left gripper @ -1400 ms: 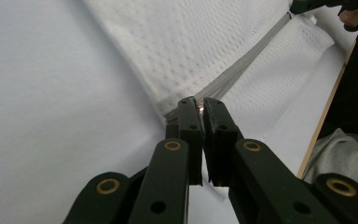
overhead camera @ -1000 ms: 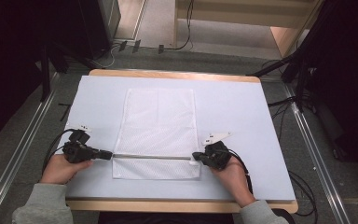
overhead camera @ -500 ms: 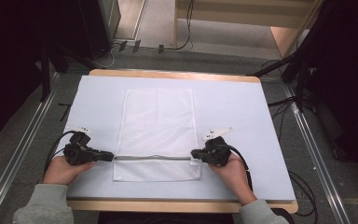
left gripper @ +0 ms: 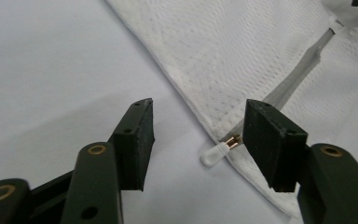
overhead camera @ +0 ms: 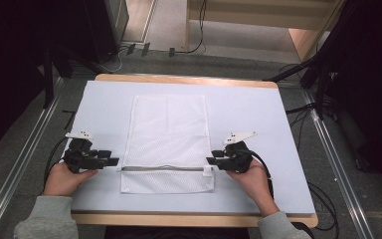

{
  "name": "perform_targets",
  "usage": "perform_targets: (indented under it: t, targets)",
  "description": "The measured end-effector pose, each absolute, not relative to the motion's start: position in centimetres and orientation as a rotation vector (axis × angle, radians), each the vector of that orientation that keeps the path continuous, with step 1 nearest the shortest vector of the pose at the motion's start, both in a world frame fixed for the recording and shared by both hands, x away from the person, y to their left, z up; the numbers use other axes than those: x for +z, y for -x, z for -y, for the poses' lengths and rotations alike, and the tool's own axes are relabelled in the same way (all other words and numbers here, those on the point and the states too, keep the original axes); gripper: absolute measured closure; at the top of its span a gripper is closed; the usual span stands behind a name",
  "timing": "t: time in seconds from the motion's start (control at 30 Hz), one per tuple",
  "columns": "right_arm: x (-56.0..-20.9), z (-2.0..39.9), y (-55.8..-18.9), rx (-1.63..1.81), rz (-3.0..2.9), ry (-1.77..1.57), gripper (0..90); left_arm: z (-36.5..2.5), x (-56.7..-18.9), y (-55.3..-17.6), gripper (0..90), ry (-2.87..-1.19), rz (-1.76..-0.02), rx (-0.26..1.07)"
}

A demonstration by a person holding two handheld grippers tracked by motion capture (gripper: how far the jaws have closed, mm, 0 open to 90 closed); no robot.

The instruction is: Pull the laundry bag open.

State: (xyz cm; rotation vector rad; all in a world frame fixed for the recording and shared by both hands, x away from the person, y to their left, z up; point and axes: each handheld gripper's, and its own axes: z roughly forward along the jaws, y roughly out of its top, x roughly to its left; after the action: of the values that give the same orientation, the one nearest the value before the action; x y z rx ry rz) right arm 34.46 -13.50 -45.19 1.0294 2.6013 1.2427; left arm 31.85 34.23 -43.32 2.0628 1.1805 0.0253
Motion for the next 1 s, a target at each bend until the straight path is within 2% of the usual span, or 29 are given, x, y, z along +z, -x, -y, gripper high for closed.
perform_targets:
  t: [0.17,0.47,1.0]
  targets:
    - [-45.0,14.7,-35.0,1.254,-2.554,-1.052,50.5,-34.6,-43.3,-32.1,39.2,-2.05,-1.197,0.063]
    - [-45.0,17.1,-35.7,1.256,-2.475,-1.136,44.0,-35.1,-43.4,-32.6,36.7,-2.042,-1.222,0.113]
    - [-45.6,18.6,-35.8,1.232,-2.435,-1.201,43.2,-35.0,-43.6,-33.9,34.5,-2.041,-1.238,0.124]
